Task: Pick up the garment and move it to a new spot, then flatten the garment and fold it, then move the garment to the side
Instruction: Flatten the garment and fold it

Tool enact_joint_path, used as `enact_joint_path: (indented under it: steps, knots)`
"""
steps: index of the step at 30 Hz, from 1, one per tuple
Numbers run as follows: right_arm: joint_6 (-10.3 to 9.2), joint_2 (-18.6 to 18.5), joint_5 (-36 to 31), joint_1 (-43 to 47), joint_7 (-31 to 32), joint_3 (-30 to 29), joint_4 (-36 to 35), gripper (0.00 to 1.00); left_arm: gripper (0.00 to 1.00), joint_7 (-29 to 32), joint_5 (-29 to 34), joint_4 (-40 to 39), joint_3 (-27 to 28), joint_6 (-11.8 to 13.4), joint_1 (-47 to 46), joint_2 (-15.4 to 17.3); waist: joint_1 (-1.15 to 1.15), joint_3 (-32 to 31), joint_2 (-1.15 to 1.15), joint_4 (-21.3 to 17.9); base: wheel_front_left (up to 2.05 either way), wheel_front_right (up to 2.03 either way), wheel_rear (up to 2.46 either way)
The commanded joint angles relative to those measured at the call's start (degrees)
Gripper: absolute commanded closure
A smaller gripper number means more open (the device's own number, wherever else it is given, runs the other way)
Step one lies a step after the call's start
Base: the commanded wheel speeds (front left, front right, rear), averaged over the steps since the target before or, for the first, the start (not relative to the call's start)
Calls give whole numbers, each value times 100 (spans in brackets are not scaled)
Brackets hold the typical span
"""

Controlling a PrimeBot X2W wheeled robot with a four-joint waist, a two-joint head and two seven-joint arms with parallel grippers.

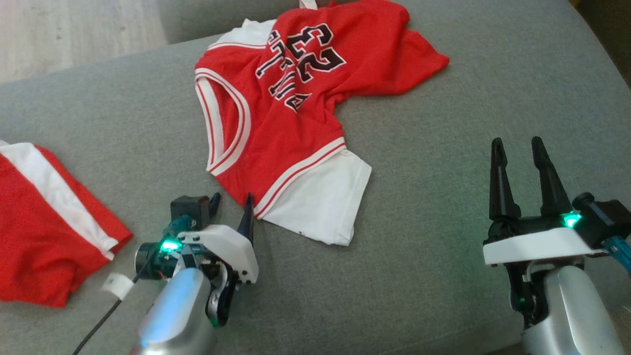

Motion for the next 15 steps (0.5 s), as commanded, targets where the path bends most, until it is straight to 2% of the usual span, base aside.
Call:
enact_joint_path:
  steps: [1,7,8,9,12,15]
  knots:
    - [-4,-22,80,-235,-73,160,-180,0,0,57,-17,-74,102,33,-284,53,-1,89,0,-96,0,0,0]
    - [-4,-22,168,-312,-140,240,-96,0,0,256,-145,169,22,-110,-366,53,-1,158,0,-218,0,0,0]
    - [-4,-22,177,-323,-149,254,-80,0,60,284,-171,190,-1,-162,-367,53,-1,159,0,-234,0,0,0]
    - [-4,-22,182,-333,-157,263,-62,0,100,283,-205,192,-17,-220,-365,53,-1,157,0,-247,0,0,0]
    - [-4,-22,187,-356,-176,247,-6,0,100,167,-308,149,-6,-305,-346,52,-1,126,0,-254,0,0,0]
    - [-4,-22,177,-364,-188,202,60,0,100,-102,-383,68,92,-270,-332,56,-1,55,0,-210,0,0,0]
